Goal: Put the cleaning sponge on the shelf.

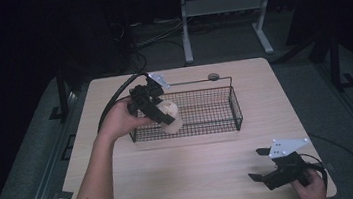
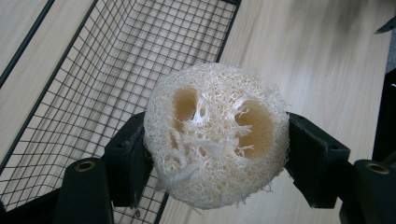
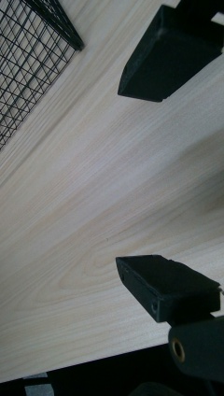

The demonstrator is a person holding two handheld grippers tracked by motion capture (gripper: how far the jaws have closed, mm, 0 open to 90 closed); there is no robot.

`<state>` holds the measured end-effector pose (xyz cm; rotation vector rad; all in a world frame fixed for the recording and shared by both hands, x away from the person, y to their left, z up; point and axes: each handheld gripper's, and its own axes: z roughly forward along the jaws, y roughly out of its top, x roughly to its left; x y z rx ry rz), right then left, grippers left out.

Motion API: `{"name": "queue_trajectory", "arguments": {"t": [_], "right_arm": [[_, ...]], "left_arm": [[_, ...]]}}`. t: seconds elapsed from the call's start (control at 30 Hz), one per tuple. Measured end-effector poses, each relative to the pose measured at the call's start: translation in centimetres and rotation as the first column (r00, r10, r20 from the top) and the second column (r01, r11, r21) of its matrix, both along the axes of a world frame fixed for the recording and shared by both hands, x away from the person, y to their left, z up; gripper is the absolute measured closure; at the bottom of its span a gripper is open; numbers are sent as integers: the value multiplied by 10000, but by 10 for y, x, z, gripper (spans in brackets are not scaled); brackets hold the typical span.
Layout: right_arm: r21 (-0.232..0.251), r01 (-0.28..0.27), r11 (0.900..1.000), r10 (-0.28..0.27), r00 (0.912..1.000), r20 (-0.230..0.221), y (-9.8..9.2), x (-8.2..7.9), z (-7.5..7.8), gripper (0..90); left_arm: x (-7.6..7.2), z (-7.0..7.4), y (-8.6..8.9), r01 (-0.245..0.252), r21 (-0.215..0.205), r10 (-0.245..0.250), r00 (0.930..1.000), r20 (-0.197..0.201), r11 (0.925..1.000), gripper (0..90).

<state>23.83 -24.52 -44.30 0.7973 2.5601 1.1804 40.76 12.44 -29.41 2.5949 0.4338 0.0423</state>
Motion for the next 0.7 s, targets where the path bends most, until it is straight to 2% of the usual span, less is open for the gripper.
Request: {"name": "queue_trajectory", "arguments": {"t": [0.2,0.33,0.47,0.7], "right_arm": [[-18,14,10000,-14,10000,-7,-1,0,0,143],[-15,20,10000,-20,10000,-2,-1,0,0,142],[21,40,10000,-40,10000,-23,-1,0,0,142],[35,57,10000,-57,10000,-8,-2,0,0,142]], "left_arm": [[6,-2,1,-119,73,119,9999,29,9999,294],[11,0,-1,-151,-19,152,9999,71,9999,295],[15,3,-5,-68,124,67,9999,105,9999,294],[25,4,-9,-252,-92,252,9997,52,9996,294]]}}
